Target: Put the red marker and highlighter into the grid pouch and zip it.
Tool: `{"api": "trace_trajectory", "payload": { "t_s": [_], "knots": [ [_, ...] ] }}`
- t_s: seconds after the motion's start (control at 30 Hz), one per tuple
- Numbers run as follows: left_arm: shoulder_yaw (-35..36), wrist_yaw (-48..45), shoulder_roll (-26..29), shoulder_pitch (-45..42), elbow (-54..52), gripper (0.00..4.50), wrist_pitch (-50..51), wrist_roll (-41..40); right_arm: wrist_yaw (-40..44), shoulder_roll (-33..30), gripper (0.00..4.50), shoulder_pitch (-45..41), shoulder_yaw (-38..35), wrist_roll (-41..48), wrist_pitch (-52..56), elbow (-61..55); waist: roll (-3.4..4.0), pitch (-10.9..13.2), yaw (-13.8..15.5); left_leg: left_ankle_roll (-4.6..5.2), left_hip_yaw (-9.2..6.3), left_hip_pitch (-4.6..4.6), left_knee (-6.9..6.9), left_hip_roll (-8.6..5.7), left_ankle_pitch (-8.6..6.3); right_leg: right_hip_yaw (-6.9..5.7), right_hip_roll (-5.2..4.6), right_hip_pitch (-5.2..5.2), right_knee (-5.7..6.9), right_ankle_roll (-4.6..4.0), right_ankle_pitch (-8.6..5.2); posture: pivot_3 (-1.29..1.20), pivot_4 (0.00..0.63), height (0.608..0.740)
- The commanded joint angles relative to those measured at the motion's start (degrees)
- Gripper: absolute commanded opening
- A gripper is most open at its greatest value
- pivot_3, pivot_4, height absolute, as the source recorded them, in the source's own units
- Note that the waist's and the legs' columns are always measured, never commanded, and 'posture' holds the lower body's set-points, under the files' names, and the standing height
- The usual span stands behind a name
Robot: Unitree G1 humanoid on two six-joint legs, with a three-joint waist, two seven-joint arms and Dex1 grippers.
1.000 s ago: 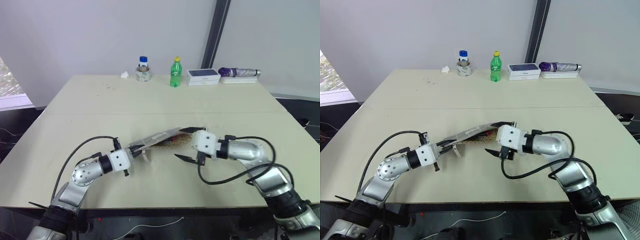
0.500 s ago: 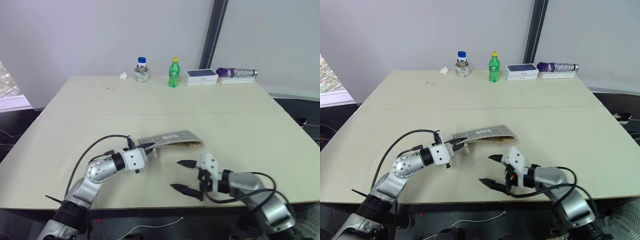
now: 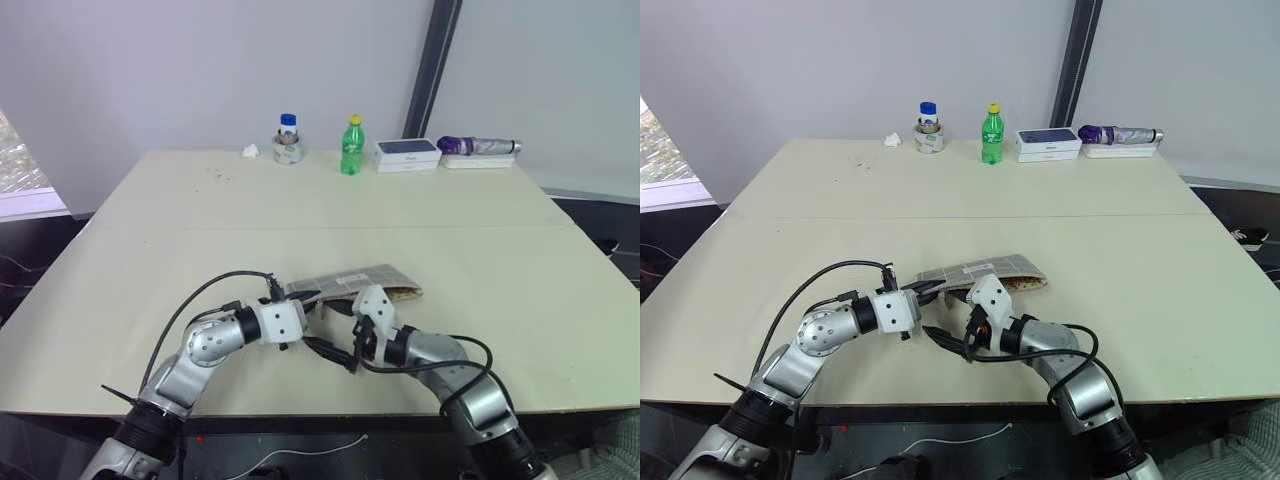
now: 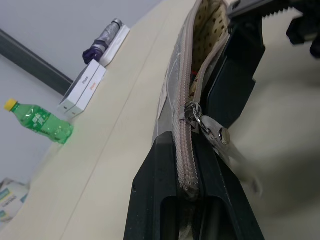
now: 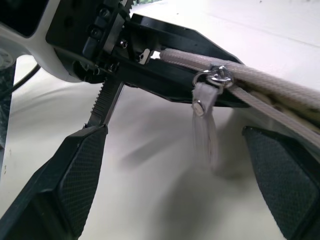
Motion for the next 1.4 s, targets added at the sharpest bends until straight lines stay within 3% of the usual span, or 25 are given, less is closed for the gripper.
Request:
{"api": "trace_trajectory", "payload": {
  "t_s": [0.03, 0.1, 0.2, 0.33, 0.43, 0.47, 0.63, 0.93, 1.17, 1.27, 1.3, 1.33, 1.4],
  "knots": [
    [1.1, 0.8, -0.4, -1.0, -2.9, 0.0, 0.3, -1.0, 0.2, 1.3, 4.48, -1.4, 0.3, 0.4, -1.3, 0.6, 0.0, 0.0, -0.1, 0.0, -0.01, 0.0, -0.01, 0.0, 0.0, 0.01, 0.0, -0.01, 0.0, 0.0, 0.0, 0.0, 0.15, 0.74],
    [1.2, 1.0, -0.5, -1.2, -3.2, 0.0, 0.8, -1.0, 1.0, 1.7, 4.48, -1.6, 0.7, 0.8, -1.0, 0.7, 0.0, 0.0, -0.1, 0.0, -0.01, -0.01, -0.02, 0.0, 0.0, 0.02, 0.0, -0.02, 0.0, 0.0, 0.0, 0.0, 0.15, 0.74],
    [1.2, 1.2, -0.5, -1.3, -3.2, 0.0, 0.6, -0.7, -0.6, 2.7, 3.68, -2.5, 0.3, 0.1, -0.9, 1.6, 0.0, 0.0, 0.0, 0.0, 0.0, -0.02, -0.01, -0.01, 0.0, 0.02, -0.01, -0.03, 0.0, 0.0, 0.0, 0.0, 0.15, 0.74],
    [1.4, 1.8, -0.3, -1.2, -3.1, 0.0, 0.5, -0.2, -0.4, 1.2, 1.5, -1.8, -0.7, 0.2, -0.1, 1.3, 0.0, 0.0, 0.0, 0.0, 0.0, -0.02, -0.01, -0.01, 0.0, 0.02, -0.02, -0.03, 0.0, 0.0, 0.0, 0.0, 0.15, 0.74],
    [1.6, 2.2, 0.2, -0.7, -3.0, 0.0, 0.4, 0.4, 0.6, -1.8, 0.21, -0.7, -2.3, 0.5, 0.1, 0.6, 0.0, 0.0, 0.2, 0.0, 0.0, -0.02, -0.01, -0.01, 0.0, 0.02, -0.03, -0.03, 0.0, 0.0, 0.0, 0.0, 0.15, 0.74],
    [1.6, 2.4, 0.3, -0.6, -3.0, 0.0, 0.4, 0.5, 0.9, -2.7, 0.09, -0.5, -2.8, 0.7, 0.3, 0.4, 0.0, 0.0, 0.1, 0.0, 0.01, -0.02, -0.01, -0.01, 0.0, 0.02, -0.03, -0.03, 0.0, 0.0, 0.0, 0.0, 0.15, 0.74],
    [2.5, 2.9, 1.6, 0.6, -2.9, 0.0, 0.4, 0.4, 2.9, -9.9, 0.09, -0.1, -8.6, 2.0, 0.6, 1.5, 0.0, 0.0, 0.1, 0.0, 0.01, -0.02, -0.02, 0.0, 0.0, 0.03, -0.03, -0.03, 0.0, 0.0, 0.0, 0.0, 0.15, 0.74],
    [5.5, 3.1, 3.3, 0.0, -0.7, 0.0, 2.5, -2.1, 5.8, -21.4, 0.09, -2.0, -16.5, -0.5, -7.0, 14.8, 0.01, 0.0, 0.0, 0.0, 0.08, -0.01, -0.02, -0.01, 0.0, 0.04, -0.03, -0.03, -0.01, 0.0, 0.0, 0.0, 0.15, 0.74],
    [7.5, 3.2, 3.3, -0.8, 1.2, 0.0, 5.4, -4.7, 7.5, -21.0, 0.09, -1.6, -15.2, 0.3, -7.2, 14.1, 0.01, 0.0, -0.1, 0.0, 0.08, -0.01, -0.02, 0.0, 0.0, 0.04, -0.01, -0.02, -0.01, 0.0, 0.0, 0.0, 0.15, 0.74],
    [8.0, -3.9, 2.7, 1.0, -2.0, 0.0, 12.1, -14.7, 10.1, -20.2, 0.09, 0.1, -15.2, 3.7, -4.9, 10.3, 0.01, 0.0, -0.1, 0.0, 0.07, -0.01, -0.02, 0.05, 0.0, 0.04, -0.02, -0.02, -0.01, 0.0, 0.0, 0.0, 0.15, 0.74],
    [8.4, -5.2, 2.6, 1.5, -3.2, 0.82, 13.5, -17.2, 11.4, -20.3, 0.65, 0.8, -14.8, 4.8, -4.1, 8.7, 0.01, 0.0, -0.1, 0.0, 0.07, -0.01, -0.02, 0.09, 0.0, 0.04, -0.01, -0.02, -0.01, 0.0, 0.0, 0.0, 0.15, 0.74],
    [8.8, -5.3, 2.6, 1.9, -3.9, 1.08, 14.3, -17.8, 11.9, -20.4, 0.92, 1.5, -14.2, 4.7, -4.0, 7.5, 0.01, 0.0, -0.1, 0.0, 0.07, -0.02, -0.03, 0.1, 0.0, 0.04, -0.01, -0.02, -0.01, 0.0, 0.0, 0.0, 0.15, 0.74],
    [9.0, -5.4, 3.0, 2.7, -4.7, 2.03, 14.7, -17.4, 11.6, -20.3, 1.9, 2.1, -13.9, 4.2, -3.9, 6.4, 0.02, 0.0, -0.1, 0.0, 0.05, -0.02, -0.02, 0.11, 0.0, 0.04, -0.01, -0.01, -0.02, 0.0, 0.0, 0.0, 0.15, 0.74]
  ]
}}
